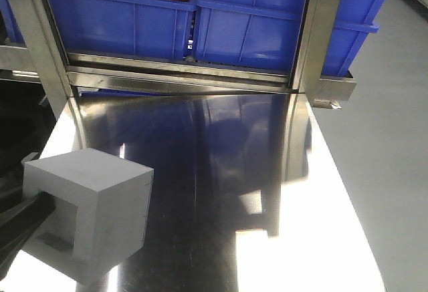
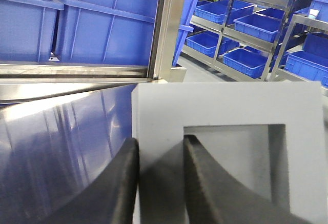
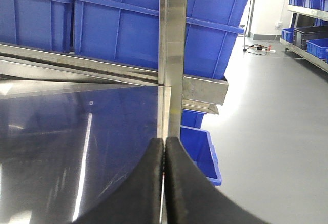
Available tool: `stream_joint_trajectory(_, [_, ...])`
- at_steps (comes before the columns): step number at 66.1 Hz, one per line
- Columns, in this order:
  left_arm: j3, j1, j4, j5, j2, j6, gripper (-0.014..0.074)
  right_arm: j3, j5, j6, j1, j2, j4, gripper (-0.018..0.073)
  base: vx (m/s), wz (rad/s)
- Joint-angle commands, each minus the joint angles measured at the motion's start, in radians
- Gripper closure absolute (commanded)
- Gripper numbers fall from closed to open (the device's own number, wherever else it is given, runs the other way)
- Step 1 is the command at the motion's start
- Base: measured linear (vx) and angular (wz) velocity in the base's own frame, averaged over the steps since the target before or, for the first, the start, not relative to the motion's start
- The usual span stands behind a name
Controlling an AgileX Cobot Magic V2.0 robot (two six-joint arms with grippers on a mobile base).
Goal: Sort gray base to blue bin
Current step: 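Raise the held gray block toward the left gripper's side, then drive the base away from the table holding the block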
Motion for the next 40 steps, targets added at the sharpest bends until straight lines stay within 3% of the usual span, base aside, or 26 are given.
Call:
stream_joint_trajectory(1, [-0.028, -0.006, -0.004, -0.104, 0.001, -0.007, 0.0602, 0.014, -0.077, -0.005, 0.001, -0.012, -0.01, 0.0568, 0.0, 0.0])
stream_joint_trajectory(40, [-0.028, -0.006, -0.004, -0.104, 0.001, -0.007, 0.0602, 0.014, -0.077, -0.005, 0.001, -0.012, -0.01, 0.0568, 0.0, -0.02])
